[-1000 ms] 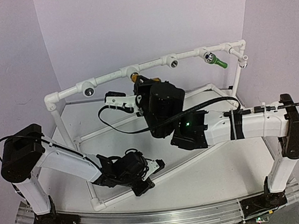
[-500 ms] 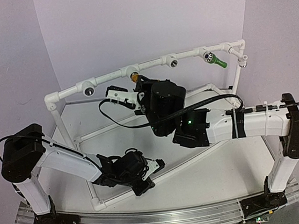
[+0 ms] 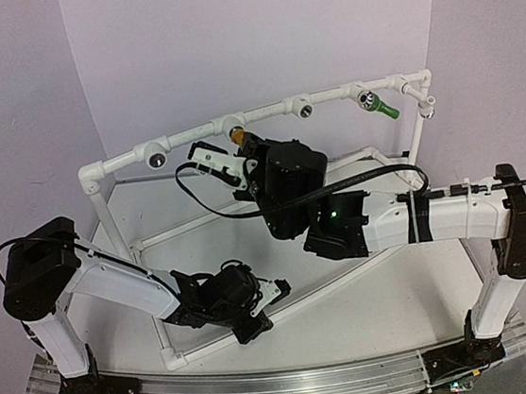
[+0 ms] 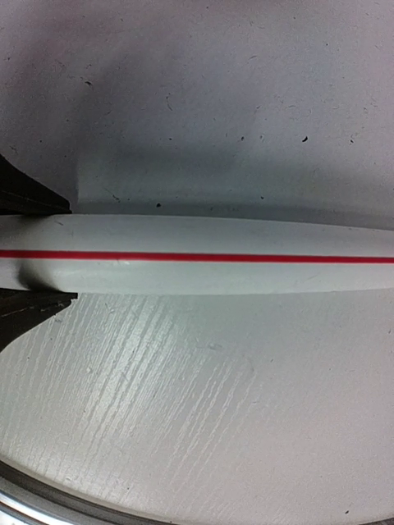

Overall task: Install the water faucets
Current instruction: Screw the water faucet onto the adaptor.

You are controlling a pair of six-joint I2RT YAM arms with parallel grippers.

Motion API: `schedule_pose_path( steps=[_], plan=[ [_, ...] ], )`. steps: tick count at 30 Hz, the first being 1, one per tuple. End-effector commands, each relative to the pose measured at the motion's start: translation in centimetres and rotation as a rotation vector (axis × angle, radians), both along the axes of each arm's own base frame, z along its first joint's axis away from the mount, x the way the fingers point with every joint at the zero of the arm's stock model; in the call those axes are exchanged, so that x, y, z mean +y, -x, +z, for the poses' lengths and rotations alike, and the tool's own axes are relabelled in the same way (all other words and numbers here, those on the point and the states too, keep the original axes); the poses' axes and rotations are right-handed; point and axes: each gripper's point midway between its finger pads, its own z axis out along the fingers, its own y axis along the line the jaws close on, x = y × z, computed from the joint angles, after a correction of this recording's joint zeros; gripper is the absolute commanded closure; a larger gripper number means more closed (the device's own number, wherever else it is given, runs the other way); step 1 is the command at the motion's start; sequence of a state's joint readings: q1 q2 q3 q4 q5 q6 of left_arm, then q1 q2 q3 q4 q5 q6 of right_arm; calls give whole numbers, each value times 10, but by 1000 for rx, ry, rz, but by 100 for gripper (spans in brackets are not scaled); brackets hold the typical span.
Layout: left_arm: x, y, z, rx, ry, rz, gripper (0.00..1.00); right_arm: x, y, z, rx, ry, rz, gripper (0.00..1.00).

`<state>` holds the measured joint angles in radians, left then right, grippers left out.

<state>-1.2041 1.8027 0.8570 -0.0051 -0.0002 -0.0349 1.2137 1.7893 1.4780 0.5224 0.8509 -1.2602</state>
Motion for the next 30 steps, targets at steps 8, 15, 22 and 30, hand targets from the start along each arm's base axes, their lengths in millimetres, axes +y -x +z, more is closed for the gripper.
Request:
schedule_pose_path(
  steps=[8,15,22,30],
  plan=[
    [0,25,-37,90,-60,-80,100,-7,-10,22,9,-182,26,100],
    [4,29,-45,103,-96,-88,100,-6,-8,33,33,-296,63,100],
    [4,30,-46,107,-100,-90,100,-2,-8,28,75,-401,100,100],
    [6,30,-47,105,-105,-87,100,1,-9,30,134,-539,155,100]
  ],
)
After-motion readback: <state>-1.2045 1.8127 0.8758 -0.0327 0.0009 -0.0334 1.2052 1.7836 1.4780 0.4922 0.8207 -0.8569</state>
